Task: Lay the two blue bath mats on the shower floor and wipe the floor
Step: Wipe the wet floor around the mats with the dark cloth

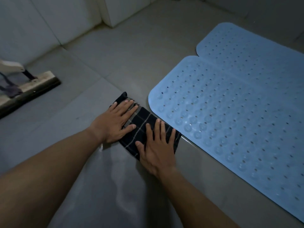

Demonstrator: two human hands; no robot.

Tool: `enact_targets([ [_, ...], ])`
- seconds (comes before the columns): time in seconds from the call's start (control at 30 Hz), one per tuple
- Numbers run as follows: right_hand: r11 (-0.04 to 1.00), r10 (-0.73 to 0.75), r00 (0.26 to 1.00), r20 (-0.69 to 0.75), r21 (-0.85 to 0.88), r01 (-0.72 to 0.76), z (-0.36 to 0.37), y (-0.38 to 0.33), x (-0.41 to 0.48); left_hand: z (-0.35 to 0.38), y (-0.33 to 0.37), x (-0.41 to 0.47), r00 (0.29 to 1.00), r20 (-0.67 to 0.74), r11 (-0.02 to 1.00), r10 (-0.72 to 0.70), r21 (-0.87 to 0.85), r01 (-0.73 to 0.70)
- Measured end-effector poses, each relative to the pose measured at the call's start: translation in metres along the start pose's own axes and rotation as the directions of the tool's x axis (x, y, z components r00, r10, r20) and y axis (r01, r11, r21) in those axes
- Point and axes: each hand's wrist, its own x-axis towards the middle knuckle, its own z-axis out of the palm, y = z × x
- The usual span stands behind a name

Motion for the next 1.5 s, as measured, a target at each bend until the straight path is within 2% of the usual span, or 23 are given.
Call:
enact_targets([
  [0.17, 0.999, -0.047, 0.994, 0.102, 0.0, 0.048, -0.008, -0.026, 0.03, -0.007, -0.041, 0.006, 1.0, 0.016, 1.0, -0.02, 0.016, 0.02],
  [0.37, 1.0, -0.009, 0.98, 0.197, -0.001, 0.01, -0.011, -0.051, 0.061, -0.013, -0.068, 0.02, 0.996, 0.072, 0.999, -0.053, 0.017, 0.052],
  [0.67, 0.998, -0.034, 0.99, 0.135, 0.056, 0.027, -0.001, -0.081, 0.133, -0.019, -0.134, 0.063, 0.994, 0.05, 0.995, -0.097, 0.019, 0.096],
  [0.77, 0.99, -0.011, 0.989, 0.145, 0.142, -0.009, -0.006, -0.087, 0.154, -0.029, -0.148, 0.08, 0.99, 0.068, 0.993, -0.12, 0.029, 0.118],
  [0.97, 0.934, 0.079, 0.969, 0.232, 0.322, -0.153, -0.022, -0.089, 0.198, -0.04, -0.162, 0.127, 0.967, 0.189, 0.985, -0.17, 0.043, 0.165],
  [1.07, 0.906, 0.107, 0.974, 0.2, 0.383, -0.178, -0.026, -0.082, 0.223, -0.041, -0.167, 0.149, 0.952, 0.212, 0.975, -0.22, 0.032, 0.218],
  [1.2, 0.942, 0.131, 0.984, 0.12, 0.295, -0.161, -0.024, -0.066, 0.247, -0.035, -0.17, 0.173, 0.945, 0.213, 0.969, -0.248, 0.034, 0.246],
  [1.33, 0.958, 0.168, 0.985, 0.03, 0.229, -0.17, -0.023, -0.062, 0.255, -0.036, -0.174, 0.181, 0.958, 0.191, 0.977, -0.213, 0.042, 0.209],
  [1.5, 0.921, 0.268, 0.957, 0.108, 0.262, -0.288, -0.022, -0.075, 0.259, -0.044, -0.171, 0.18, 0.953, 0.211, 0.975, -0.218, 0.008, 0.221],
])
